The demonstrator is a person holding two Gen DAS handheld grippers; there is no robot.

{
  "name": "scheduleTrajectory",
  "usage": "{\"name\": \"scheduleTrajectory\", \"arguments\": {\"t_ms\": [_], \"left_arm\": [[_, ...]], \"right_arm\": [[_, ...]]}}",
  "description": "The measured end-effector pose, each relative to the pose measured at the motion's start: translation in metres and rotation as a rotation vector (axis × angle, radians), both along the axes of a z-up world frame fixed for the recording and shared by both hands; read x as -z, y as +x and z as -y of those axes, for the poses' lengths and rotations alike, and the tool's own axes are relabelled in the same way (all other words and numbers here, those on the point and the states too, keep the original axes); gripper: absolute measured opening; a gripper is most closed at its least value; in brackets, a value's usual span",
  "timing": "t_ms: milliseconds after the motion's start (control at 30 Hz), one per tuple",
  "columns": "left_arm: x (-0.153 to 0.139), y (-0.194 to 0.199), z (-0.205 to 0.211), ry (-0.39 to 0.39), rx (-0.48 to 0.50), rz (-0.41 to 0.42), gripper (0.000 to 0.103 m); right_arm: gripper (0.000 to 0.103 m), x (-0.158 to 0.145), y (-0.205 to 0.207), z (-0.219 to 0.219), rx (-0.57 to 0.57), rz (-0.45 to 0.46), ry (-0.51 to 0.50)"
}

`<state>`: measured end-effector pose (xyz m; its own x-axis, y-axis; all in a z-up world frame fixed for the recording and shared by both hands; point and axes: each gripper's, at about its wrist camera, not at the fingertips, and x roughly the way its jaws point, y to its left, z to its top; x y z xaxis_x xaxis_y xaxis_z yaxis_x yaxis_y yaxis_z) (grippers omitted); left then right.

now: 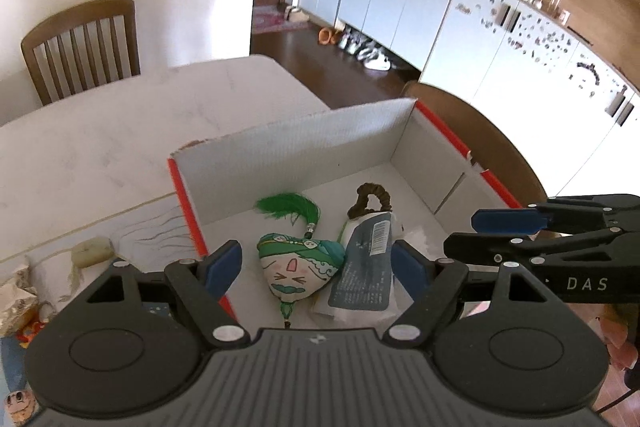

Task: Organize objects
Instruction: 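Open both tools to release the items and lift out of the box, then move both tools back over the remaining items on the table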

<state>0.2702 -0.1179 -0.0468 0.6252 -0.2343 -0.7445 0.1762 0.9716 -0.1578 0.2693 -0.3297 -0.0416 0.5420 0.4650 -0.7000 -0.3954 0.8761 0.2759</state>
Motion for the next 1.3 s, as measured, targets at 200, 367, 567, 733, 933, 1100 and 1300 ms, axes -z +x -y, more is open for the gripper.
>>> {"name": "scheduleTrajectory", "arguments": {"t_ms": [200, 367, 567, 733, 933, 1100, 1300], "left_arm": [[-0.016, -0.028, -0.02, -0.018, -0.016, 0.058, 0.082], [-0.027, -0.05, -0.041, -0.048, -0.04, 0.086, 0.082], [-0.038, -0.08, -0.071, -0.046, -0.07, 0.127, 0.085], [-0.04, -0.102, -0.098, -0.049, -0.1, 0.142, 0.091], [-0.036, -0.122, -0.139, -0.075, -0.159, 0.142, 0.102], [-0.031, -0.138, -0.172, -0.08, -0.212, 0.151, 0.103], [-0.015, -0.152, -0.206, -0.067, -0.267, 0.129, 0.103]], "right_arm": [[0.056, -0.014, -0.021, -0.019, -0.005, 0.039, 0.012], [0.064, -0.023, -0.035, -0.04, -0.018, 0.073, 0.007], [0.077, -0.032, -0.052, -0.071, -0.04, 0.1, 0.018], [0.089, -0.036, -0.065, -0.099, -0.066, 0.11, 0.021], [0.096, -0.035, -0.077, -0.129, -0.083, 0.11, 0.021], [0.096, -0.03, -0.083, -0.153, -0.094, 0.103, 0.015], [0.096, -0.022, -0.092, -0.182, -0.104, 0.098, -0.009]]}}
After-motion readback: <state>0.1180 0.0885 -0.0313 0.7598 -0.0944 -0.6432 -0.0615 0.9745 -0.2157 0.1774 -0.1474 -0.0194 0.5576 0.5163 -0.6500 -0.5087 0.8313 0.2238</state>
